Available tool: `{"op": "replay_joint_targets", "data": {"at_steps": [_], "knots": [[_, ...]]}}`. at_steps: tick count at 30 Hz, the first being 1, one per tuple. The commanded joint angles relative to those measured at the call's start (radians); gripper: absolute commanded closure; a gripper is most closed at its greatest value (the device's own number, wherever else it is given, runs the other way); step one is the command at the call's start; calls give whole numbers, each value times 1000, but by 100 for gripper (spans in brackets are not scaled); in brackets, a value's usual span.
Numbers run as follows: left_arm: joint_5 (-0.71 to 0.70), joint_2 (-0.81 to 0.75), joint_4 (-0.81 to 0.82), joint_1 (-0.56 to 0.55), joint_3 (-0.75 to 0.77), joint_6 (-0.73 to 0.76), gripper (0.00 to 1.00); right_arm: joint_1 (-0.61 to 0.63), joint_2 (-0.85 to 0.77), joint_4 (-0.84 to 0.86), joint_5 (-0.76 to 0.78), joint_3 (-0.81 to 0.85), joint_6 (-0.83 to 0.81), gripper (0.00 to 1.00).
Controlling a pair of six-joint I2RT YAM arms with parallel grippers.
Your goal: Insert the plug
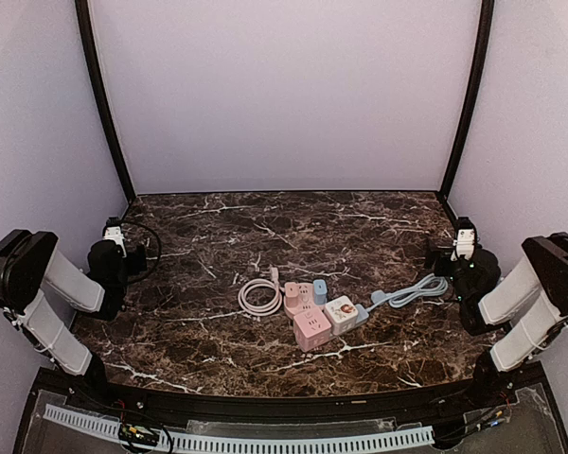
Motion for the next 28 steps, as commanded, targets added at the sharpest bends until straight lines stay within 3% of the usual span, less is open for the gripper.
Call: {"op": "replay_joint_targets", "data": {"at_steps": [1,7,28], "knots": [[11,-6,18,7,10,-16,1,-25,32,59,-90,29,-14,1],[6,-5,25,7,8,-15,1,-50,37,13,-28,57,42,1],[6,-5,24,8,8,-15,1,-58,35,-15,-65,68,42,1]]}}
